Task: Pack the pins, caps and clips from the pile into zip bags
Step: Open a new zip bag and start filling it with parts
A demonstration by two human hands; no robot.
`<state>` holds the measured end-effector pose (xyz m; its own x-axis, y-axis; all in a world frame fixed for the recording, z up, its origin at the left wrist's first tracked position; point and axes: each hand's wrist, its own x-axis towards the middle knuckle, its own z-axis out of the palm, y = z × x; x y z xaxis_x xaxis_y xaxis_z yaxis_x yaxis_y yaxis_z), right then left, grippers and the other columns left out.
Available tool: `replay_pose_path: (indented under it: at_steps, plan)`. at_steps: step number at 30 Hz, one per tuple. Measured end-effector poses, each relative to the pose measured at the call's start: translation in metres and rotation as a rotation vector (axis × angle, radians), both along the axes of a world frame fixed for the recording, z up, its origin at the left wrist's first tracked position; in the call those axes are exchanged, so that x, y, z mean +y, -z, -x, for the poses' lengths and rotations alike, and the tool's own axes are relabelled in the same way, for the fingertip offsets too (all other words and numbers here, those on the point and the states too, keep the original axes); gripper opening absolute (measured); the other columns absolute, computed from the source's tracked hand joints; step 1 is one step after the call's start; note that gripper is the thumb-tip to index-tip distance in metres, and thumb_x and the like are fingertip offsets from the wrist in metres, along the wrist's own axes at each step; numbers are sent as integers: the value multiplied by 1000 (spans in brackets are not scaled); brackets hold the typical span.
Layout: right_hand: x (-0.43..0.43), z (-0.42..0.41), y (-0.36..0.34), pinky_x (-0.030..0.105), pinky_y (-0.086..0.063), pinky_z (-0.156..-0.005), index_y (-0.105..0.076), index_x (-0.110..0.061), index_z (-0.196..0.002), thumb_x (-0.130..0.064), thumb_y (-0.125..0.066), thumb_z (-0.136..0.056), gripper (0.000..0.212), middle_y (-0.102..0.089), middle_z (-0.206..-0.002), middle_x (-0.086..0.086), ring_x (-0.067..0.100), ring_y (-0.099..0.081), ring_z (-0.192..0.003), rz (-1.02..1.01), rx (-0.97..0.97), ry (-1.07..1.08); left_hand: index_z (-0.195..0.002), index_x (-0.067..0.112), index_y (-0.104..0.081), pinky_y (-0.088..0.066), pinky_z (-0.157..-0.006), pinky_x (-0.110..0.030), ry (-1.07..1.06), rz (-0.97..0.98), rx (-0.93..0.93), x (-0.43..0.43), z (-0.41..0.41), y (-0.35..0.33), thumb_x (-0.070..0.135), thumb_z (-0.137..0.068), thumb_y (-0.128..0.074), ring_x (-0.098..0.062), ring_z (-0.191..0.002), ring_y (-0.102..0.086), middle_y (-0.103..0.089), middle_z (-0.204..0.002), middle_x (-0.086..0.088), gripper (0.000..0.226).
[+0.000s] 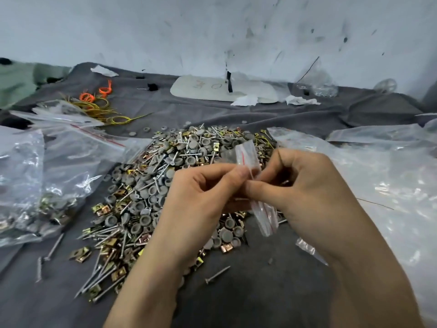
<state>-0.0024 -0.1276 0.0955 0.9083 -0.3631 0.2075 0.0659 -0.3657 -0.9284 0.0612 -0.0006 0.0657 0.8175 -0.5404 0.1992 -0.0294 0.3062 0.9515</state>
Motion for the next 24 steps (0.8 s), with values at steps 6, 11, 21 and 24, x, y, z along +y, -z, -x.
replay_pose_path:
  at_steps: [6,11,21,24]
  plan:
    - [2,12,-2,15,-36,-43,-67,-20,-67,-32,-75,-63,15,-58,-51,-2,3,-48,-45,99,30,-34,-114,21,-62,-58,-61,-25,83,-2,0,7,3,-3,21,-79,-67,-19,-70,-74,-75,-75,-10,35]
    - [-1,21,-2,16,-41,-48,-72,-29,-71,-39,-69,-68,12,-65,-58,-5,3,-56,-51,126,66,-37,-84,11,-59,-54,-54,-19,48,-17,29,1,7,1,28,-70,-68,-12,-59,-69,-69,-64,-4,24]
    - [-2,21,1,21,-50,-57,-72,-24,-71,-29,-74,-68,6,-67,-59,-4,14,-63,-57,53,82,-125,-76,14,-78,-59,-64,-24,85,-159,6,4,5,6,42,-67,-67,-13,-70,-71,-74,-73,-5,31]
    - [-1,18,3,13,-43,-51,-72,-21,-68,-25,-74,-70,6,-63,-53,-8,0,-56,-51,55,83,-127,-85,20,-80,-60,-67,-24,65,-209,-63,8,2,4,45,-69,-66,-13,-74,-73,-77,-80,-4,33]
